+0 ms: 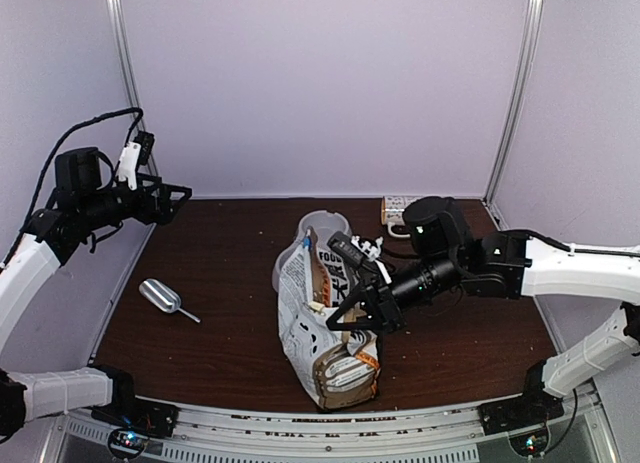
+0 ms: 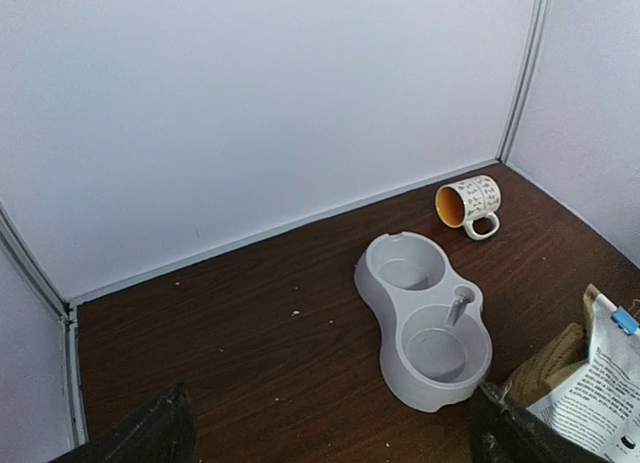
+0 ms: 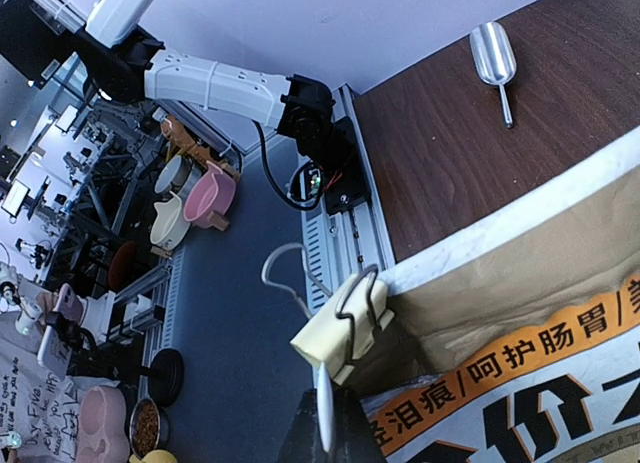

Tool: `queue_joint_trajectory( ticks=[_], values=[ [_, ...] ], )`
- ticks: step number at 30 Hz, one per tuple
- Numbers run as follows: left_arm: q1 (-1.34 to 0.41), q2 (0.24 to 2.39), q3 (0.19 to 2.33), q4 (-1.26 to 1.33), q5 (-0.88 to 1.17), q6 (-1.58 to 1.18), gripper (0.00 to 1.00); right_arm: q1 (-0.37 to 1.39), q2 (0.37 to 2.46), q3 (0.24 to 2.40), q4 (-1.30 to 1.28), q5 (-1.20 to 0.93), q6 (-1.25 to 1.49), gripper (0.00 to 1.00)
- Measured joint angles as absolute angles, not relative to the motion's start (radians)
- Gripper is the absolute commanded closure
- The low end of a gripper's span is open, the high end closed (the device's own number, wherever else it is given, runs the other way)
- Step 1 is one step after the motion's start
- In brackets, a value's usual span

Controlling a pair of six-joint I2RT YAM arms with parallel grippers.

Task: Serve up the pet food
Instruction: Move the pet food bag to the center of the board.

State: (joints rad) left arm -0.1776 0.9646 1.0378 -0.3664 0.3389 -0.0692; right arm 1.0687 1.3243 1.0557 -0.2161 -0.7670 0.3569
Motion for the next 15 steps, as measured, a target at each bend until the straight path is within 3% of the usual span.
queue_joint_trajectory(
  ticks=[15],
  values=[
    [-0.413, 1.016, 1.024, -0.332, 0.542, 0.002, 0.02, 1.046, 1.101, 0.957, -0.386, -0.666, 0.223, 1.00]
  ],
)
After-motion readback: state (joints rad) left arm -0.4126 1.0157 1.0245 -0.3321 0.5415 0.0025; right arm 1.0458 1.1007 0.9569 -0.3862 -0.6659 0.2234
